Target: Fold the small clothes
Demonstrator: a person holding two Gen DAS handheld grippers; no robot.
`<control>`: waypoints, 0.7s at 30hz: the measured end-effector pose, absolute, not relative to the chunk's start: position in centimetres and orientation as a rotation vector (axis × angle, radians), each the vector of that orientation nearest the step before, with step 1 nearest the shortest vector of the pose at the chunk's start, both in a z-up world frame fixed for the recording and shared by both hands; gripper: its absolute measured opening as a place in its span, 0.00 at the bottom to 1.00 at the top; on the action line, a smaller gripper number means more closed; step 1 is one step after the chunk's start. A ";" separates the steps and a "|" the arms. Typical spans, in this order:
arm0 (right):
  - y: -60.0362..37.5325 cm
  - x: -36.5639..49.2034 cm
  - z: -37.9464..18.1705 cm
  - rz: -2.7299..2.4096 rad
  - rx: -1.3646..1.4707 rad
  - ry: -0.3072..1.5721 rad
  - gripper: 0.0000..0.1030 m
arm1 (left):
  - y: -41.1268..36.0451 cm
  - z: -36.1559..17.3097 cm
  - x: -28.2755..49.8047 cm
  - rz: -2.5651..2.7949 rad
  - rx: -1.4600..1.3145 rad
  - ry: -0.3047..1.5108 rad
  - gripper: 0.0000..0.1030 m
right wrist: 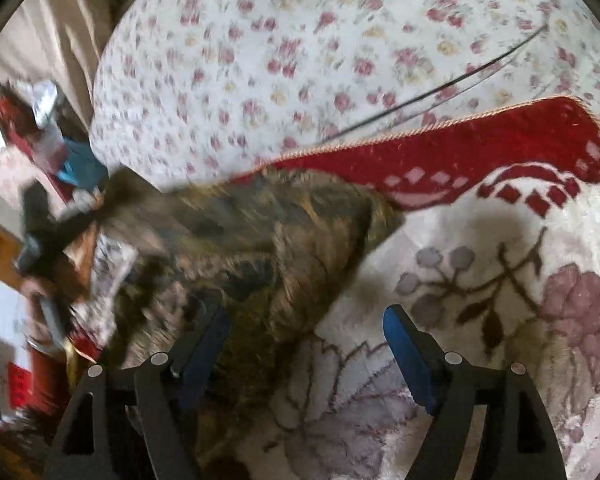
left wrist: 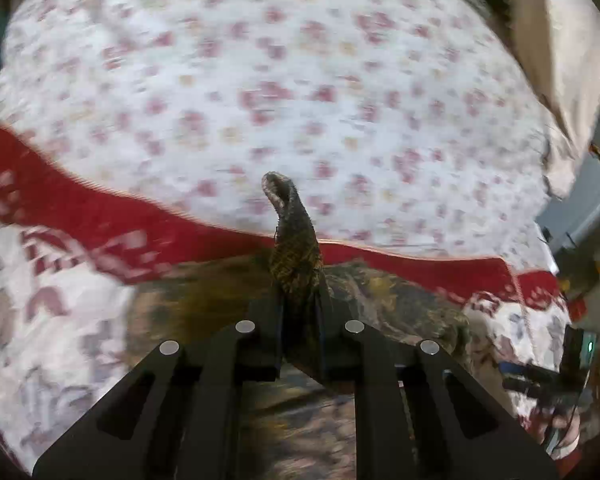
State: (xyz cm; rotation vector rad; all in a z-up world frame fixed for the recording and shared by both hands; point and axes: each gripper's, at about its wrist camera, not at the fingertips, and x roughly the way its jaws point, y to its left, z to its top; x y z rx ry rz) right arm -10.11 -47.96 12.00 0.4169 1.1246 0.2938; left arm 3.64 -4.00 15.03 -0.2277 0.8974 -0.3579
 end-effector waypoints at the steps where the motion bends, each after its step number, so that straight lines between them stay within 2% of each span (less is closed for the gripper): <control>1: -47.0 -9.8 11.5 0.307 0.401 1.133 0.76 | -3.1 14.6 3.6 -0.332 -0.225 0.910 0.11; 5: -43.1 -8.4 9.4 0.336 0.327 1.181 0.76 | -1.2 12.6 3.5 -0.308 -0.261 0.979 0.11; 11: -39.1 -8.9 8.6 0.325 0.089 1.203 0.76 | -2.2 13.2 2.6 -0.329 -0.221 0.956 0.11; 14: -40.6 -8.3 8.6 0.311 0.203 1.195 0.76 | -2.5 12.3 2.8 -0.321 -0.215 0.971 0.11; 18: -43.4 -6.6 6.9 0.239 0.491 1.165 0.77 | -2.0 10.5 3.0 -0.293 -0.230 1.013 0.11; 19: -44.0 -6.2 6.1 0.227 0.537 1.163 0.69 | -1.9 10.2 2.9 -0.284 -0.228 1.017 0.11; 20: -44.1 -6.0 5.8 0.231 0.546 1.168 0.39 | -1.6 9.9 2.8 -0.271 -0.223 1.021 0.11; 21: -44.1 -5.9 5.6 0.232 0.524 1.178 0.16 | -1.4 9.5 2.7 -0.262 -0.215 1.025 0.11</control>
